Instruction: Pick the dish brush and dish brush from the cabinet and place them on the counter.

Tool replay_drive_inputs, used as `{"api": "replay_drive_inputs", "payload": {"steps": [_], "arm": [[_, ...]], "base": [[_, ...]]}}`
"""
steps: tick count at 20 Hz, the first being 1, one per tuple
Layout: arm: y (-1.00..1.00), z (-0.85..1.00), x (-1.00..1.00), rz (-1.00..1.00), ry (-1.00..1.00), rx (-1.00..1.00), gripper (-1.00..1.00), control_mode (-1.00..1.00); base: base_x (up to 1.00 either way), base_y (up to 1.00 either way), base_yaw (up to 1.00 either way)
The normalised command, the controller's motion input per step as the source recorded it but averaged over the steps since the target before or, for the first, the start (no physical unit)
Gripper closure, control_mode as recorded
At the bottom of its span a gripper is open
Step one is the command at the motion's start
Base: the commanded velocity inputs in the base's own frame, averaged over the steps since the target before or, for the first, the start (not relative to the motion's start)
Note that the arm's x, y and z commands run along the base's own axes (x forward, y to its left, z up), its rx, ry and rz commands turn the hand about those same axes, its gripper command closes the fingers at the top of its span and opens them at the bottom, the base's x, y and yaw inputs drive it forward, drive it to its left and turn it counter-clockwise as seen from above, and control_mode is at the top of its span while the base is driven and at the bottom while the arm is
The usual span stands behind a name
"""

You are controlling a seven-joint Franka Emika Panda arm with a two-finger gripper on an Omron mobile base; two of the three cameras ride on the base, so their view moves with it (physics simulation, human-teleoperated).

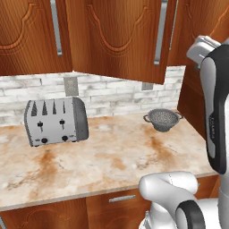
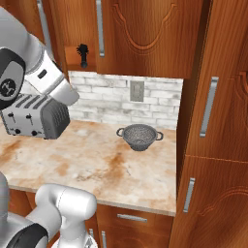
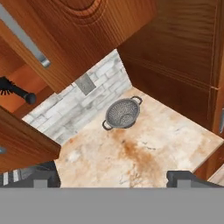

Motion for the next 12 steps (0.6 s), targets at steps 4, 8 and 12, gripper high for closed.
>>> {"api": "replay_drive_inputs", "payload": {"steps": [4, 8, 12], "arm": [[-0.06, -0.20, 0.22, 0.01, 0.00, 0.15, -1.00, -1.00], [0.00, -0.04, 0.20, 0.00, 0.00, 0.15, -1.00, -1.00], [-0.04, -0.03, 0.18, 0.00, 0.01, 0.20, -1.00, -1.00]], "base": [[0.00, 0.00, 0.00], [0.00, 0.00, 0.00], [0.00, 0.00, 0.00]]}}
